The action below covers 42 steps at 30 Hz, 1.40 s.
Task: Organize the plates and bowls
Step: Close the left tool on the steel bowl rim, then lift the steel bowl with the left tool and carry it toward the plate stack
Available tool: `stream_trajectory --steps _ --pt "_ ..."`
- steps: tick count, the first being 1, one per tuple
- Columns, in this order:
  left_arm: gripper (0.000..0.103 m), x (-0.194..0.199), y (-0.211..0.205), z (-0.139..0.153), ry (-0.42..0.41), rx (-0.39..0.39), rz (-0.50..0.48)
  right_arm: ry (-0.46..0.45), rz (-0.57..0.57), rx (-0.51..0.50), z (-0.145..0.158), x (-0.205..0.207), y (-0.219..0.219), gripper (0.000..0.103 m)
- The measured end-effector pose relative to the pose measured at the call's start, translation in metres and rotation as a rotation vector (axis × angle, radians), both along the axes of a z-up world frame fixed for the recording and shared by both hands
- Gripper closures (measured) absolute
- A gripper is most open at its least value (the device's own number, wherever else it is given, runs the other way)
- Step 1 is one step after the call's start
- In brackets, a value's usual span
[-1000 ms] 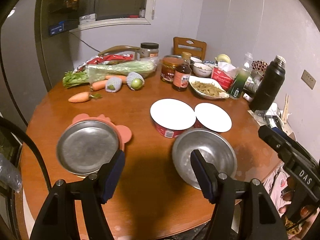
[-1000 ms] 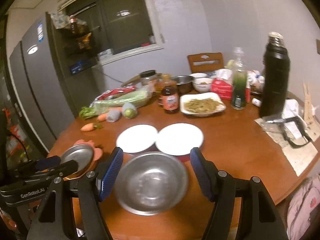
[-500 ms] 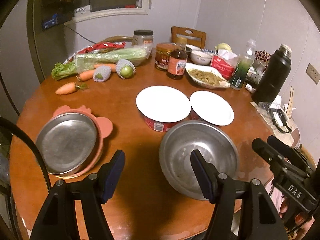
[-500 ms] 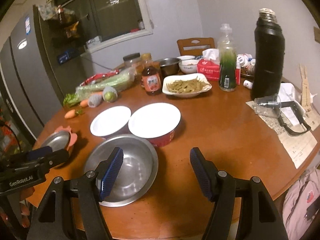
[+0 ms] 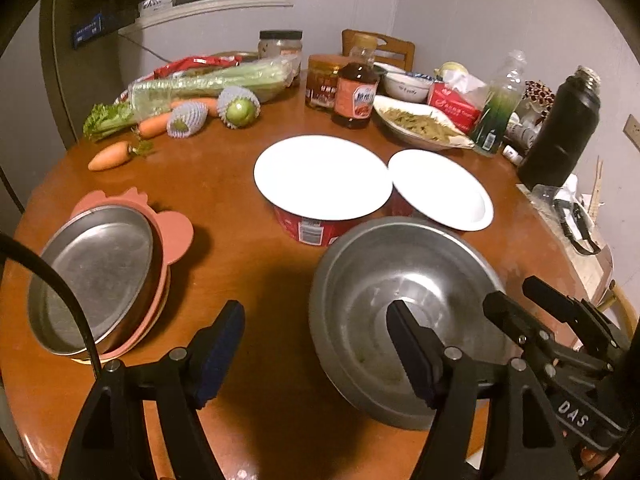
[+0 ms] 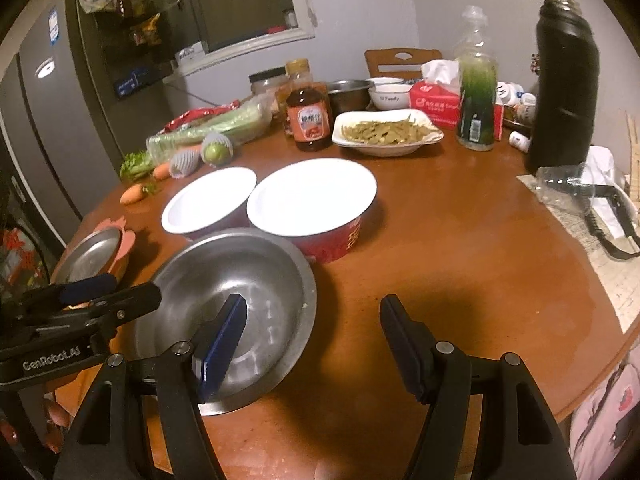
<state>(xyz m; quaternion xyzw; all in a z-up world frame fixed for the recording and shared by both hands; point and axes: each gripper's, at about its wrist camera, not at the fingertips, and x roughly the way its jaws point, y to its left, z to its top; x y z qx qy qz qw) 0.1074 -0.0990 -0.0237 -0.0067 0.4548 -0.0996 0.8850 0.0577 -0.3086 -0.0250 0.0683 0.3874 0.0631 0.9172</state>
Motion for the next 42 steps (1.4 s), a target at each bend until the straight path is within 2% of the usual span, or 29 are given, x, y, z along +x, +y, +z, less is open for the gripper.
stream_trajectory --steps 7,11,16,21,29,42 --pt "0.030 0.011 -0.001 -0.014 0.023 0.021 0.002 0.002 0.024 -0.029 -0.011 0.011 0.004 0.034" --pt "0.030 0.014 -0.007 -0.019 0.026 0.046 -0.004 0.007 0.041 -0.016 -0.017 0.016 0.003 0.048" --pt "0.030 0.016 -0.015 -0.024 0.036 0.037 -0.031 0.016 0.067 -0.008 -0.022 0.020 0.005 0.063" --pt "0.042 0.011 -0.023 -0.024 0.047 -0.014 -0.081 0.005 0.113 0.016 -0.022 0.018 0.008 0.072" --pt "0.045 0.003 -0.023 -0.022 0.036 0.011 -0.085 -0.011 0.142 -0.017 -0.018 0.012 0.017 0.074" --pt "0.045 -0.021 0.020 0.000 -0.013 0.016 -0.004 -0.059 0.235 -0.023 0.002 -0.005 0.054 0.073"
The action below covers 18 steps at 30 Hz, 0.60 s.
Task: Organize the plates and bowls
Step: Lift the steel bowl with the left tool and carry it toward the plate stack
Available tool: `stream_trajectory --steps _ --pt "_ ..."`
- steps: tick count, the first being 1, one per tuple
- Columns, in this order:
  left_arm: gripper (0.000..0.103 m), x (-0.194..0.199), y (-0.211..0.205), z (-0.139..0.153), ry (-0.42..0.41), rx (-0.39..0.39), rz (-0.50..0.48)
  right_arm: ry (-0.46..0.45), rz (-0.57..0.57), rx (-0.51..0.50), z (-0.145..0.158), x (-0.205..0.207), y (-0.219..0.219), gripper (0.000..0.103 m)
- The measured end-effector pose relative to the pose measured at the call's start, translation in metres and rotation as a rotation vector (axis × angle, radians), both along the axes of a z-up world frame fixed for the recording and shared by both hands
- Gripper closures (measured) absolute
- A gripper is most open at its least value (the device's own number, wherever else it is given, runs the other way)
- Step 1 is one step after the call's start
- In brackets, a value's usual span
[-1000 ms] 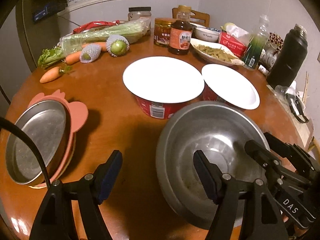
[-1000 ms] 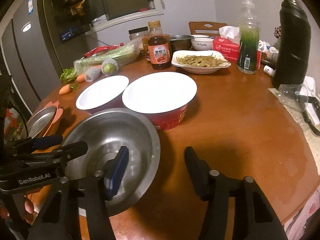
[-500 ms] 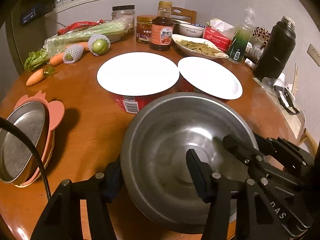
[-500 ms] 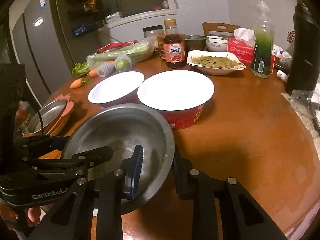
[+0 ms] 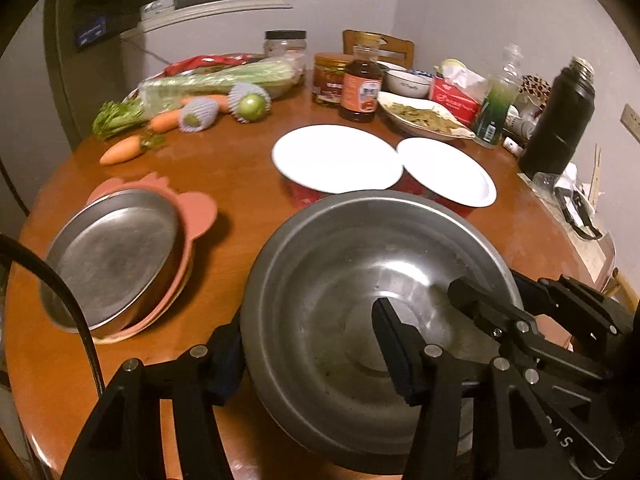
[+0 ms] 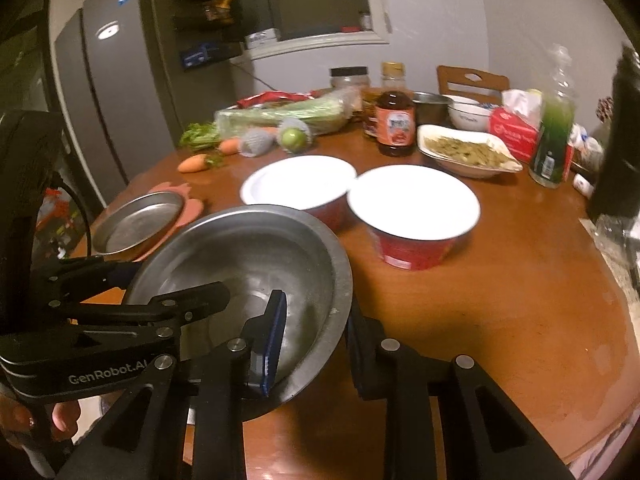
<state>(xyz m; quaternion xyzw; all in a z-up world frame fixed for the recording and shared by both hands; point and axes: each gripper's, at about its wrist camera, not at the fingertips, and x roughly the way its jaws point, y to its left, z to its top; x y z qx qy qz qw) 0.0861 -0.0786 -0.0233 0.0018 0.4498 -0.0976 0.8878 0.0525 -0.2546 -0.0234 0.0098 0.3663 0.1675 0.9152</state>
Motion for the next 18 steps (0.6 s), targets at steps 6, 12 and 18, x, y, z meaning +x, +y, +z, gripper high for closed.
stream_trajectory --steps 6,12,18 --pt "0.045 -0.007 0.012 0.000 -0.009 0.005 0.014 0.009 0.038 -0.003 0.001 -0.006 0.017 0.073" --pt "0.045 -0.010 0.015 -0.005 -0.008 0.022 0.014 0.031 0.046 -0.009 -0.004 -0.007 0.022 0.073" --pt "0.045 -0.009 0.014 -0.010 -0.003 0.032 0.022 0.044 0.054 -0.013 -0.009 -0.009 0.025 0.073"
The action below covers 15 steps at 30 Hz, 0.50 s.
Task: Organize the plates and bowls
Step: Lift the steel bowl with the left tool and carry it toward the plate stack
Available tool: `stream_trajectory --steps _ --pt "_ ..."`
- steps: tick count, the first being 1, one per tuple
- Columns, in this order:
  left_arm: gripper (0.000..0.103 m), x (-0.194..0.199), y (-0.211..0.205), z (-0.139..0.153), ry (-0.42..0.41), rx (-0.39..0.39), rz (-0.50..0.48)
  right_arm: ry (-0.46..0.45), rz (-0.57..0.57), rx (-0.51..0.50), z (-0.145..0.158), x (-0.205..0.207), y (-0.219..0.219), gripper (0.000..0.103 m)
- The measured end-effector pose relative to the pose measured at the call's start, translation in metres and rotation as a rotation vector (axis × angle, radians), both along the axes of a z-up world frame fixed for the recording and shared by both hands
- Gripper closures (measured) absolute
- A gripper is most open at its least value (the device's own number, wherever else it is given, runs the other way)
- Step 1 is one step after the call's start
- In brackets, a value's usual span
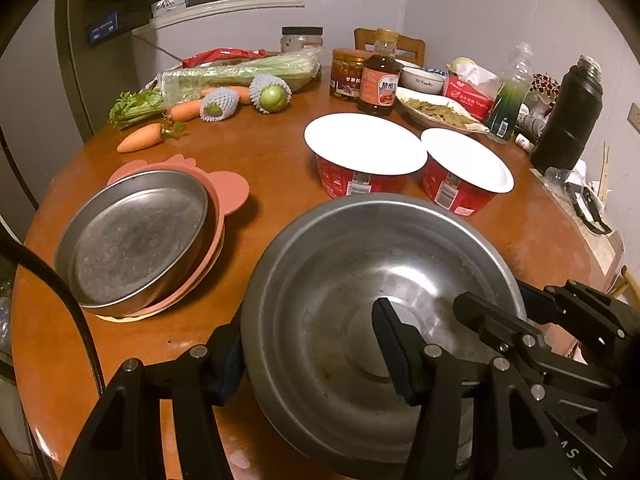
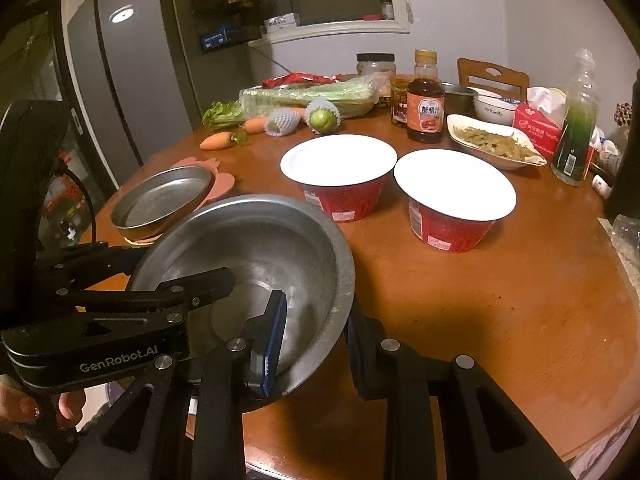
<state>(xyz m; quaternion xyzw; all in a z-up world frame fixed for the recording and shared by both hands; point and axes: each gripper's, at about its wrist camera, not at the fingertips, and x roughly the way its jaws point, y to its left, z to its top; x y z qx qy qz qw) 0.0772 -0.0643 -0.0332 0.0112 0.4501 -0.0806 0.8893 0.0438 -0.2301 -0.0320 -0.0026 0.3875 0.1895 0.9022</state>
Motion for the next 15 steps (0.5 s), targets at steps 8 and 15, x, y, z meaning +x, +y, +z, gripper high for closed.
stream_trajectory --steps 8,15 --pt "0.045 0.001 -0.001 -0.010 0.022 0.001 -0.008 0.016 -0.002 0.002 -0.005 0.001 -0.001 0.072" --pt "0.045 0.002 -0.003 -0.012 0.029 -0.001 -0.013 0.037 -0.005 0.010 -0.010 0.004 -0.003 0.072"
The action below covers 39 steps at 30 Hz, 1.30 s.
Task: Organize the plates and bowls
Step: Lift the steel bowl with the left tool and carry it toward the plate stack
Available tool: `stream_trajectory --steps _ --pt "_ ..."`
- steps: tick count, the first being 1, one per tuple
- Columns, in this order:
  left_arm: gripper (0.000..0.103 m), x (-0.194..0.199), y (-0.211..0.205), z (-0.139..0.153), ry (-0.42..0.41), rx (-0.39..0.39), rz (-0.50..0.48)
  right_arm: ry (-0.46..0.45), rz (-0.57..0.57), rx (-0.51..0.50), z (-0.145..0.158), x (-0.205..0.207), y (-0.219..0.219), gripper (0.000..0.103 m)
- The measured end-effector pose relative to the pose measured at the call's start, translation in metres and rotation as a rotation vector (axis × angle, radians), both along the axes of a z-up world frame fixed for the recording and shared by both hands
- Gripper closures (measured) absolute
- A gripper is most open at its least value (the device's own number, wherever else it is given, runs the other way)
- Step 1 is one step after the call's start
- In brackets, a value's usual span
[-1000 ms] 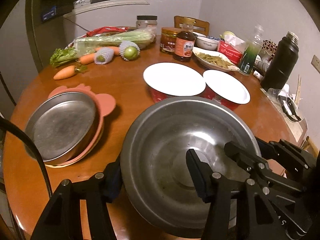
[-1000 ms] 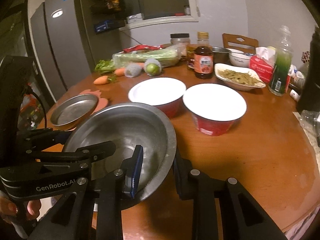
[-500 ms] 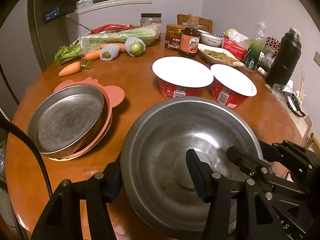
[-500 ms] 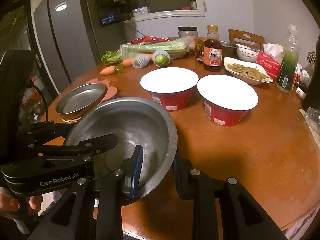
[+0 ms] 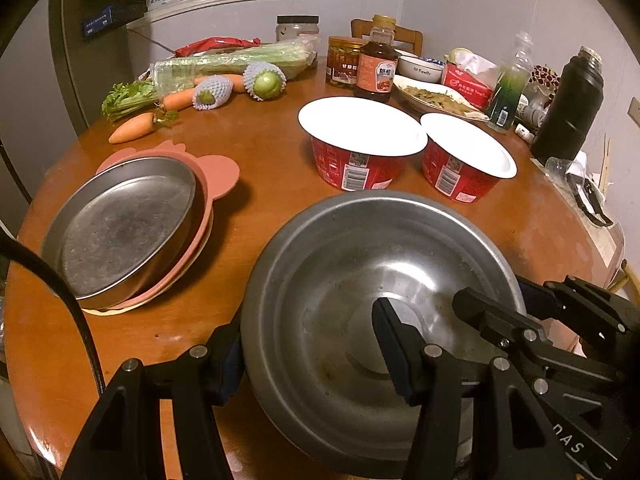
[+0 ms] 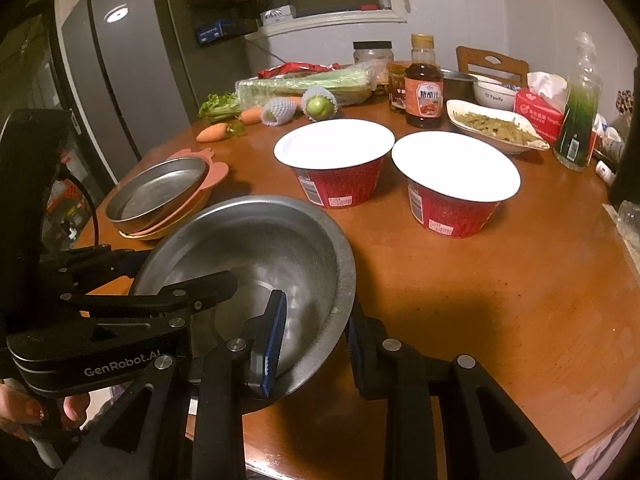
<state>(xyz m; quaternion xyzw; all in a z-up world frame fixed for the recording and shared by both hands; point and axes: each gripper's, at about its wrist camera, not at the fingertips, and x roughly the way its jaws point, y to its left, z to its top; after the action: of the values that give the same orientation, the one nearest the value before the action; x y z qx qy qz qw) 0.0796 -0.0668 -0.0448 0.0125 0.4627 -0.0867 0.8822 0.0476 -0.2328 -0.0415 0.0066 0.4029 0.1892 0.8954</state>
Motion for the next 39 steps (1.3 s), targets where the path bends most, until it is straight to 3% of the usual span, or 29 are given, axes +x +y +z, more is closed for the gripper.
stream_trajectory --steps 18,26,39 --pt "0.045 0.003 -0.003 -0.001 -0.004 0.009 -0.008 0.019 -0.016 0.018 -0.004 0.003 -0.003 0.071" --pt "0.043 0.004 0.003 0.000 -0.011 0.010 0.012 0.018 -0.038 0.040 -0.001 0.003 -0.009 0.061" --pt "0.041 0.012 0.022 0.033 -0.070 -0.031 0.038 -0.005 -0.101 0.124 0.020 0.011 -0.028 0.057"
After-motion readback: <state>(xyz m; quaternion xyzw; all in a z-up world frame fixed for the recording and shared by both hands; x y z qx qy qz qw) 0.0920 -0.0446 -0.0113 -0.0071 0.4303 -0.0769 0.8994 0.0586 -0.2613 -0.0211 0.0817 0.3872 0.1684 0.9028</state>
